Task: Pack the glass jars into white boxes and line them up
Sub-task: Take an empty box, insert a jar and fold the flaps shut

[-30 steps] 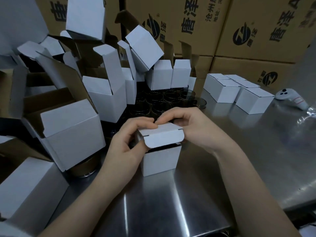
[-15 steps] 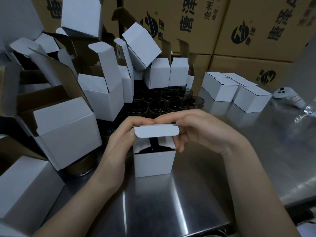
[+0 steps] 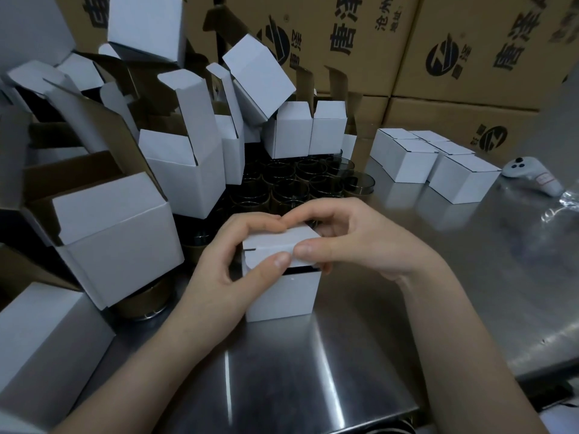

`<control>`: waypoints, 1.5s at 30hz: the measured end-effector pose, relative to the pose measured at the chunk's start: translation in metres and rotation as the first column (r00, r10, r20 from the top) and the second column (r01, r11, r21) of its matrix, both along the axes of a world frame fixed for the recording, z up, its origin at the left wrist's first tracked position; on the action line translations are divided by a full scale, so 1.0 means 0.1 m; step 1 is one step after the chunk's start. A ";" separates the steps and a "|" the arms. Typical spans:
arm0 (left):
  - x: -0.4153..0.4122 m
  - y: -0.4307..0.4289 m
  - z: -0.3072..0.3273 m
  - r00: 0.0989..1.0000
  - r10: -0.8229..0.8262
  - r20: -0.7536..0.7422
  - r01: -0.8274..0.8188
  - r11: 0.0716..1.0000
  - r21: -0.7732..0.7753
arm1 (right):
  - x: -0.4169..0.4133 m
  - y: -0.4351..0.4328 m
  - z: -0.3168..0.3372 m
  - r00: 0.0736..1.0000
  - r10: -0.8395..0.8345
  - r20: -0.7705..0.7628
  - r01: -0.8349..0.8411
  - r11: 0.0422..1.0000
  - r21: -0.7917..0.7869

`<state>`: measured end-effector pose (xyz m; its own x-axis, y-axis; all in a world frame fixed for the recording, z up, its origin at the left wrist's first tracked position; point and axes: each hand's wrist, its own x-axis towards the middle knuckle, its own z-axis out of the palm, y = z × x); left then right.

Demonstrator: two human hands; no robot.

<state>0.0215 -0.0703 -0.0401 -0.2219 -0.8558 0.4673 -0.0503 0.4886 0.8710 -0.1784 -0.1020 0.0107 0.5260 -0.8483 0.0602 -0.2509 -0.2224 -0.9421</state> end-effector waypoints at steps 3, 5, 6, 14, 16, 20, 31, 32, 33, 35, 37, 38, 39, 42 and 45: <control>0.00 -0.01 0.00 1.000 0.007 0.021 -0.006 0.999 -0.046 | 0.01 0.01 0.00 1.000 -0.004 -0.007 0.004 1.000 -0.020; 0.00 -0.02 0.00 0.999 0.009 0.032 -0.007 0.998 -0.067 | 0.01 0.01 0.01 1.000 0.003 -0.012 -0.003 1.000 -0.029; 0.01 -0.02 0.00 0.999 0.007 0.038 -0.004 0.997 -0.072 | 0.01 0.01 0.01 1.000 0.006 -0.012 -0.006 0.999 -0.033; 0.03 -0.02 0.01 0.995 -0.038 0.093 0.044 0.997 -0.058 | 0.00 0.01 0.00 0.999 0.042 -0.019 -0.043 0.998 -0.053; 0.03 -0.02 0.01 0.994 -0.042 0.103 0.047 0.998 -0.050 | 0.00 0.00 -0.01 0.998 0.057 -0.030 -0.058 0.997 -0.049; 0.03 -0.01 0.01 0.993 -0.056 0.106 0.058 0.998 -0.011 | 0.00 0.00 -0.04 0.994 0.094 -0.046 -0.096 0.995 -0.040; 0.03 -0.02 0.02 0.992 -0.057 0.113 0.054 0.998 0.028 | 0.05 -0.01 -0.05 0.995 0.089 -0.054 -0.092 0.994 -0.054; 0.03 -0.02 0.02 0.991 -0.058 0.116 0.055 0.998 0.031 | 0.05 -0.02 -0.06 0.994 0.089 -0.056 -0.092 0.994 -0.056; 0.03 -0.02 0.02 0.991 -0.060 0.119 0.056 0.998 0.033 | 0.06 -0.02 -0.06 0.995 0.086 -0.058 -0.089 0.994 -0.059; 0.03 -0.02 0.02 0.990 -0.060 0.126 0.056 0.998 0.035 | 0.07 -0.03 -0.07 0.995 0.082 -0.063 -0.086 0.994 -0.063; 0.03 -0.02 0.02 0.989 -0.063 0.133 0.058 0.998 0.037 | 0.08 -0.04 -0.08 0.995 0.082 -0.062 -0.086 0.995 -0.056; 0.02 -0.02 0.02 0.989 -0.065 0.134 0.061 0.997 0.039 | 0.08 -0.04 -0.08 0.995 0.082 -0.060 -0.085 0.995 -0.052; 0.02 -0.02 0.02 0.989 -0.069 0.132 0.063 0.997 0.044 | 0.08 -0.04 -0.09 0.995 0.079 -0.061 -0.082 0.995 -0.049; 0.03 -0.01 0.02 0.990 -0.076 0.117 0.067 0.995 0.075 | 0.08 -0.04 -0.10 0.996 0.060 -0.069 -0.062 0.997 -0.037; 0.02 -0.01 0.02 0.991 -0.075 0.107 0.066 0.994 0.089 | 0.08 -0.04 -0.10 0.997 0.050 -0.053 -0.052 0.998 -0.029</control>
<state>0.0233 -0.0717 -0.0383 -0.3290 -0.8716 0.3633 -0.1158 0.4191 0.9005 -0.1704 -0.1056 0.0011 0.5714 -0.8187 0.0569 -0.2868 -0.2642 -0.9208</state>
